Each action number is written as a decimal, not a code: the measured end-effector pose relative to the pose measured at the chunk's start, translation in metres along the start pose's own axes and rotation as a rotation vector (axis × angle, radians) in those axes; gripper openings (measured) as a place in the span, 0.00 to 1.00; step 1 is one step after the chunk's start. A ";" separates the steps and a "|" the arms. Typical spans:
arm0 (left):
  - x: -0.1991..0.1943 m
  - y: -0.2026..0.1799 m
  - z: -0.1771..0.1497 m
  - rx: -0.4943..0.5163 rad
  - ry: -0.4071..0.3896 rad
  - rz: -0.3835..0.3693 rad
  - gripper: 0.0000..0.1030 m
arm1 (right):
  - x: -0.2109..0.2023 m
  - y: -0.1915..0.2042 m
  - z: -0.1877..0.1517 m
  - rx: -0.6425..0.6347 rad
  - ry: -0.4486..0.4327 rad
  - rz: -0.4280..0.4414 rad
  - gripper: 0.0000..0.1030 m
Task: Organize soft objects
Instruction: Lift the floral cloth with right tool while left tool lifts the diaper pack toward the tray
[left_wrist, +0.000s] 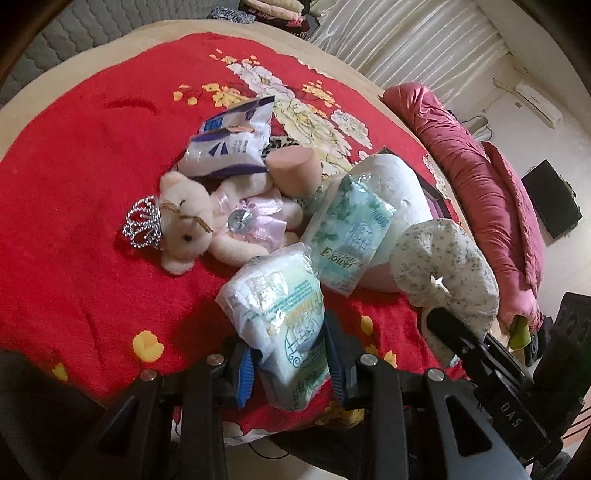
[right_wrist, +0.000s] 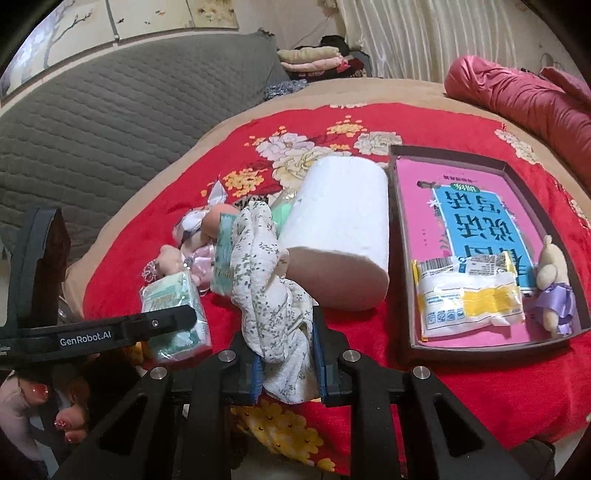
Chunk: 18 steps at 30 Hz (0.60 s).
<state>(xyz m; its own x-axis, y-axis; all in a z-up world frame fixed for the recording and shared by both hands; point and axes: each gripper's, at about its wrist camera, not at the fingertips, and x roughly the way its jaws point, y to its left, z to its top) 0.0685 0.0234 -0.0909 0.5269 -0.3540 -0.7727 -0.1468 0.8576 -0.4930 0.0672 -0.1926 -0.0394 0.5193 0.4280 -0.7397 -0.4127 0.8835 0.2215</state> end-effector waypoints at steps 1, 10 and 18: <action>-0.001 -0.001 0.000 0.005 -0.004 0.003 0.32 | -0.001 0.000 0.001 0.000 -0.004 0.000 0.21; -0.015 -0.019 -0.002 0.090 -0.056 0.037 0.32 | -0.011 0.005 0.003 -0.016 -0.033 0.030 0.21; -0.030 -0.040 -0.008 0.182 -0.101 0.089 0.32 | -0.021 0.006 0.006 -0.021 -0.073 0.039 0.21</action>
<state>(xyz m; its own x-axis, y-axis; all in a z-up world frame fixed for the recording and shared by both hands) 0.0517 -0.0032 -0.0519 0.6008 -0.2432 -0.7615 -0.0478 0.9400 -0.3379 0.0577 -0.1951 -0.0185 0.5552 0.4750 -0.6827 -0.4487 0.8622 0.2350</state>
